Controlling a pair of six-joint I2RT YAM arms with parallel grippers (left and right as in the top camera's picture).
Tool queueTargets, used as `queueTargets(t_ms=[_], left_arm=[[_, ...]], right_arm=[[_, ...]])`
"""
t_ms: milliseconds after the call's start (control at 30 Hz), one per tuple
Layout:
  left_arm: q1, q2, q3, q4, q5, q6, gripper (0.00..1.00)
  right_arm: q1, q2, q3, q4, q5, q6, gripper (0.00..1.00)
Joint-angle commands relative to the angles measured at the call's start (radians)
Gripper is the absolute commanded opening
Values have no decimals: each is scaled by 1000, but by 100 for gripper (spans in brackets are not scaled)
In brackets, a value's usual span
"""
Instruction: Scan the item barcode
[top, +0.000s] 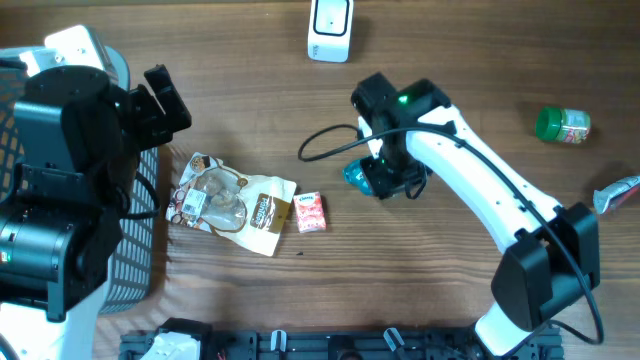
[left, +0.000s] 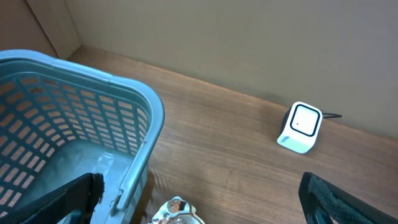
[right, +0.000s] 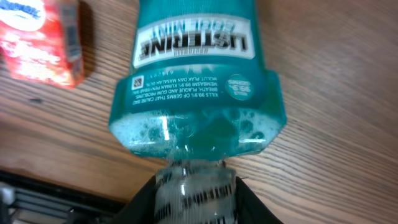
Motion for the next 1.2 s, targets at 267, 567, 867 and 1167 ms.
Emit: queueTargets(t_ms=[267, 567, 867, 1167], left_arm=[[3, 45, -3, -9, -13, -9, 100], [3, 60, -3, -9, -14, -8, 100], [3, 60, -3, -8, -14, -8, 100], [3, 60, -3, -9, -14, -8, 100]], right_arm=[[1, -4, 214, -108, -58, 31, 19], [1, -4, 217, -108, -54, 45, 13], [1, -4, 217, 8, -54, 45, 14], [1, -4, 217, 39, -53, 45, 20]])
